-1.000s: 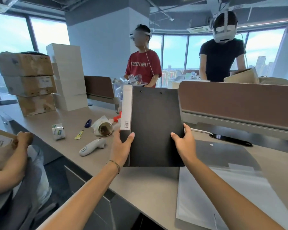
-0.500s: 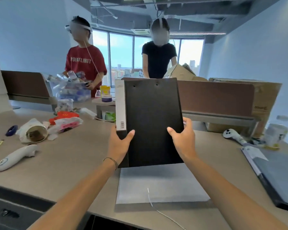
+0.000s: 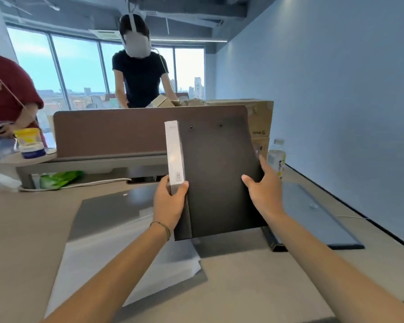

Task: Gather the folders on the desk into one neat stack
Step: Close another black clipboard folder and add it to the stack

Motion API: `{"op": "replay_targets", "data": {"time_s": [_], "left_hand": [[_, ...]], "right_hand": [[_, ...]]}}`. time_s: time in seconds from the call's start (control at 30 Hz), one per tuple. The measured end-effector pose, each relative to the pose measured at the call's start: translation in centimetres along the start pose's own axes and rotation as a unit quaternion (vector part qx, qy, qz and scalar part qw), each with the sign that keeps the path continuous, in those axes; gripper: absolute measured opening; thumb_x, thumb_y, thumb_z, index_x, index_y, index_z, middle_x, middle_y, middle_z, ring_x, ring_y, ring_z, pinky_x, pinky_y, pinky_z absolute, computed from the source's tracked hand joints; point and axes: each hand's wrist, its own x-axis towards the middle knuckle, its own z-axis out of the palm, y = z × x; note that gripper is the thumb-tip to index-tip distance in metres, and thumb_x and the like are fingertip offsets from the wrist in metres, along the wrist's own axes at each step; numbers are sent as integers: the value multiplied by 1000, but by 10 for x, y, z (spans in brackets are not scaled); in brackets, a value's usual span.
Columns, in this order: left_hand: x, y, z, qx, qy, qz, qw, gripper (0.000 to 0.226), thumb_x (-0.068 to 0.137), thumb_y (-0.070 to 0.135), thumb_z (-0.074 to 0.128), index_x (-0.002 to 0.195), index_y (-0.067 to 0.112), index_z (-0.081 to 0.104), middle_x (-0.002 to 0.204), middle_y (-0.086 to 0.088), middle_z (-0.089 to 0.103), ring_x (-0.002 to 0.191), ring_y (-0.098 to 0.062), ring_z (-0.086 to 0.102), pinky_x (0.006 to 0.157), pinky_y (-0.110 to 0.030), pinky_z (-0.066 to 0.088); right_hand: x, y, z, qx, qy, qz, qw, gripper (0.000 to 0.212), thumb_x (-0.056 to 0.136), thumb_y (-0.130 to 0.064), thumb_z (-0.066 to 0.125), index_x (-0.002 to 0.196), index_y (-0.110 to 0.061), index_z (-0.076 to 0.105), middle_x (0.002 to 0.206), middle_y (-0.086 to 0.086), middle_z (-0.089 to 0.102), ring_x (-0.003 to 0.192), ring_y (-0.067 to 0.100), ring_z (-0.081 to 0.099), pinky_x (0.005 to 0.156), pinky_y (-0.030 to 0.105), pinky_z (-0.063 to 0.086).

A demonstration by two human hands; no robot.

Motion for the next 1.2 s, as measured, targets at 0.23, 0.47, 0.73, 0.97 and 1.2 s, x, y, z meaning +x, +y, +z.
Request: {"op": "replay_targets", "data": {"time_s": [0.23,0.47,0.73,0.97,1.2], "left_hand": [[14,1,107,-1,-80,-20,997,15,94,20,64,97,9,72,85,-5,74,75,-15,63,65,-19,47],[-6,-8,191,-2,-149,-66,987,25,98,25,56,121,21,67,107,9,68,98,-14,64,71,-18,45],[-23,-27,233,23,-194,-120,973,45,96,27,53,140,22,57,132,2,66,115,-23,63,94,-34,53],[-28,-39,250,48,-198,-135,970,46,97,23,53,144,20,51,141,-1,60,121,-23,59,91,-27,46],[-34,-43,259,83,-197,-124,969,71,100,20,49,162,20,14,160,0,38,141,-25,44,116,-40,37]], "right_hand": [[33,55,-93,-97,42,21,994,38,87,-26,70,123,-32,64,107,-9,66,96,15,62,85,29,48],[57,104,-141,-188,21,113,975,48,87,-38,64,132,-24,61,125,-7,67,117,22,63,97,39,50],[62,142,-154,-214,-26,174,961,71,88,-19,66,153,-16,38,151,3,50,138,26,46,109,36,36],[62,166,-157,-239,-37,174,955,62,89,-8,64,148,-20,46,142,5,59,131,28,53,102,32,40],[63,196,-151,-271,-60,164,947,36,88,-15,53,120,-21,68,105,3,74,105,29,65,78,31,45]]}}
